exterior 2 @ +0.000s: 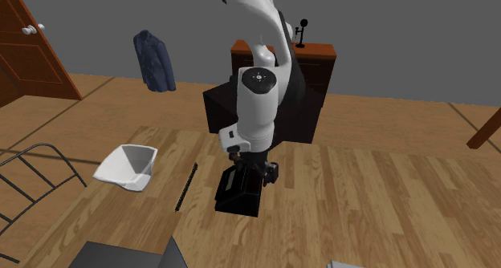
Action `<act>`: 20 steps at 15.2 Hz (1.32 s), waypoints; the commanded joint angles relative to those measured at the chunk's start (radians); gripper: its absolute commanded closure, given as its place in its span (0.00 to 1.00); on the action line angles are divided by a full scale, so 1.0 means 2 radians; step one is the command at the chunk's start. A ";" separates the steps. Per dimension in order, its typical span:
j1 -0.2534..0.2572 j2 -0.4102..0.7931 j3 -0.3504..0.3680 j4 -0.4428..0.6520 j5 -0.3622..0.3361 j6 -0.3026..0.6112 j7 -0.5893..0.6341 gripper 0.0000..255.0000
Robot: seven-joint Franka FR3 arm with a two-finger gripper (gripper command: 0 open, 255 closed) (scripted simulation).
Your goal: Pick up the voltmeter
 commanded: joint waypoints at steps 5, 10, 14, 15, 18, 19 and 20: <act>0.014 0.040 -0.010 0.020 -0.015 0.019 0.010 0.00; 0.017 0.052 -0.014 0.021 -0.020 0.029 0.013 0.00; 0.017 0.053 -0.014 0.022 -0.020 0.029 0.013 1.00; 0.017 0.053 -0.014 0.022 -0.020 0.029 0.013 1.00; 0.017 0.053 -0.014 0.022 -0.020 0.029 0.013 1.00; 0.017 0.053 -0.014 0.022 -0.020 0.029 0.013 1.00; 0.017 0.052 -0.014 0.021 -0.020 0.029 0.013 1.00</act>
